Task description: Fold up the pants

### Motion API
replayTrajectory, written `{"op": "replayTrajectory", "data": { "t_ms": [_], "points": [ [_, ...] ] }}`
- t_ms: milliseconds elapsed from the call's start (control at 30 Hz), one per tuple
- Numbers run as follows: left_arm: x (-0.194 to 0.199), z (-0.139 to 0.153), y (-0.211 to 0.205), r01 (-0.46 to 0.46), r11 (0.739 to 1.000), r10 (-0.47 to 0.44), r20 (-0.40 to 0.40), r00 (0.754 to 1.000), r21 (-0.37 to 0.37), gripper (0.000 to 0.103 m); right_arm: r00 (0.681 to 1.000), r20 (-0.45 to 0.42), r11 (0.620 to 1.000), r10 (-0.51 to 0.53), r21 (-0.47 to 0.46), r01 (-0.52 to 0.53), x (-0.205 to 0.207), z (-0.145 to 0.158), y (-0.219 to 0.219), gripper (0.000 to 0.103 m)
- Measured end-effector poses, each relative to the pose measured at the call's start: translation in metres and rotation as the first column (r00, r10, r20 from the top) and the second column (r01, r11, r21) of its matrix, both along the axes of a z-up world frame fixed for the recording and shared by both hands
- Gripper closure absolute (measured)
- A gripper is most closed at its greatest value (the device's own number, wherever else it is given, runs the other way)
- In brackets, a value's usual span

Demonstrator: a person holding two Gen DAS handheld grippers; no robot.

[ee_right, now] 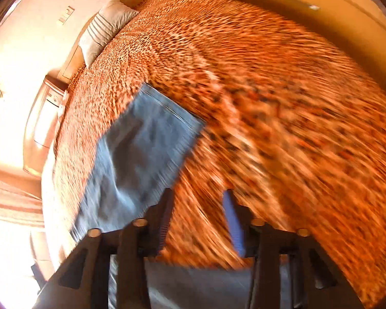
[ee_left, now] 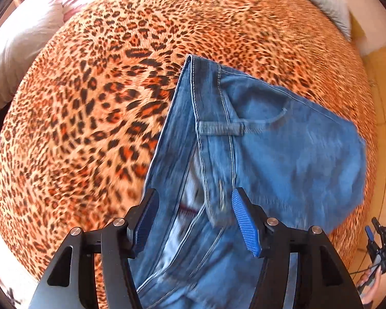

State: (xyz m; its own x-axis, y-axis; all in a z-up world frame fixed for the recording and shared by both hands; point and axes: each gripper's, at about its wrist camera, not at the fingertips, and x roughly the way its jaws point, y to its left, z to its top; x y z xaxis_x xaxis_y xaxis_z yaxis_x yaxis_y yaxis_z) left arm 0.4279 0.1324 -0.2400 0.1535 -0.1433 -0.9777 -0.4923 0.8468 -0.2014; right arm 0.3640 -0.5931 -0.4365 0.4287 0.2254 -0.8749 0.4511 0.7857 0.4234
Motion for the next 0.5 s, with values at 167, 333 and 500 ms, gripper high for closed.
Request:
{"op": "replayTrajectory", "data": {
  "t_ms": [167, 333, 500],
  "points": [
    [0.044, -0.041, -0.005, -0.053, 0.998, 0.052, -0.046, 0.998, -0.035, 0.044, 0.993, -0.106, 0.998, -0.061, -0.03, 0.059, 0.063, -0.048, -0.001, 0.058],
    [0.064, -0.058, -0.029, 0.027, 0.99, -0.013, -0.105, 0.994, 0.135, 0.092, 0.995, -0.097, 0.997, -0.02, -0.077, 0.012, 0.089, -0.07, 0.012, 0.069],
    [0.071, -0.076, -0.041, 0.048, 0.976, -0.02, -0.135, 0.991, 0.211, 0.097, 0.999, 0.032, 0.998, 0.006, -0.07, -0.003, 0.072, -0.042, -0.004, 0.095]
  ]
}}
